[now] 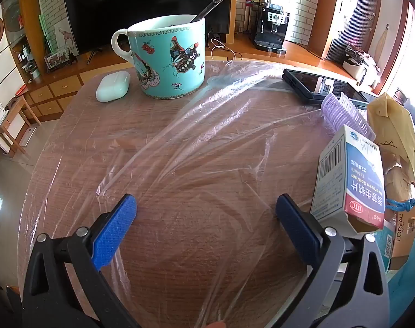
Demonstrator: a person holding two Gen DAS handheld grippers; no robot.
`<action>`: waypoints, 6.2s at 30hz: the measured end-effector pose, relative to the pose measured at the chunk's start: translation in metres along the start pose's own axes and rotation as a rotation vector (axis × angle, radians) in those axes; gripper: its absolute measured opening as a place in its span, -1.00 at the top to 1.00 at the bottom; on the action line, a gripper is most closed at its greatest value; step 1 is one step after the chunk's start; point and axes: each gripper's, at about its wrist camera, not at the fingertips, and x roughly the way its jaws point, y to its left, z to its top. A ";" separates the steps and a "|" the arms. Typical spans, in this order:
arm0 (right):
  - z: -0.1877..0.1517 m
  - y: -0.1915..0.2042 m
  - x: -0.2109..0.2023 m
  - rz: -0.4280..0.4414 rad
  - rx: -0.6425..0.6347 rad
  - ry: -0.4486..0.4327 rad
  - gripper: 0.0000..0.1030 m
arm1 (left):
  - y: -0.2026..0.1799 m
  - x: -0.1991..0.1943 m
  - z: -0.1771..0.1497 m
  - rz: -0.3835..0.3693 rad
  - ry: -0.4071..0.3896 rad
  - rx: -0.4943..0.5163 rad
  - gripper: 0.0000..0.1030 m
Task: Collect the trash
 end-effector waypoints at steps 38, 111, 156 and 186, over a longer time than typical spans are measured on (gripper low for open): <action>0.000 0.000 0.000 -0.001 -0.001 0.000 -0.93 | 0.000 0.000 0.000 0.000 0.000 0.000 -0.97; 0.059 0.119 -0.003 0.222 -0.334 0.001 -0.14 | -0.105 -0.103 -0.066 -0.534 0.012 0.342 -0.26; -0.133 0.067 -0.226 0.489 -0.280 -0.257 -0.03 | -0.044 -0.205 -0.127 -0.536 -0.201 0.166 -0.06; -0.251 0.081 -0.214 0.541 -0.284 -0.058 -0.05 | -0.060 -0.194 -0.241 -0.500 -0.006 0.278 -0.06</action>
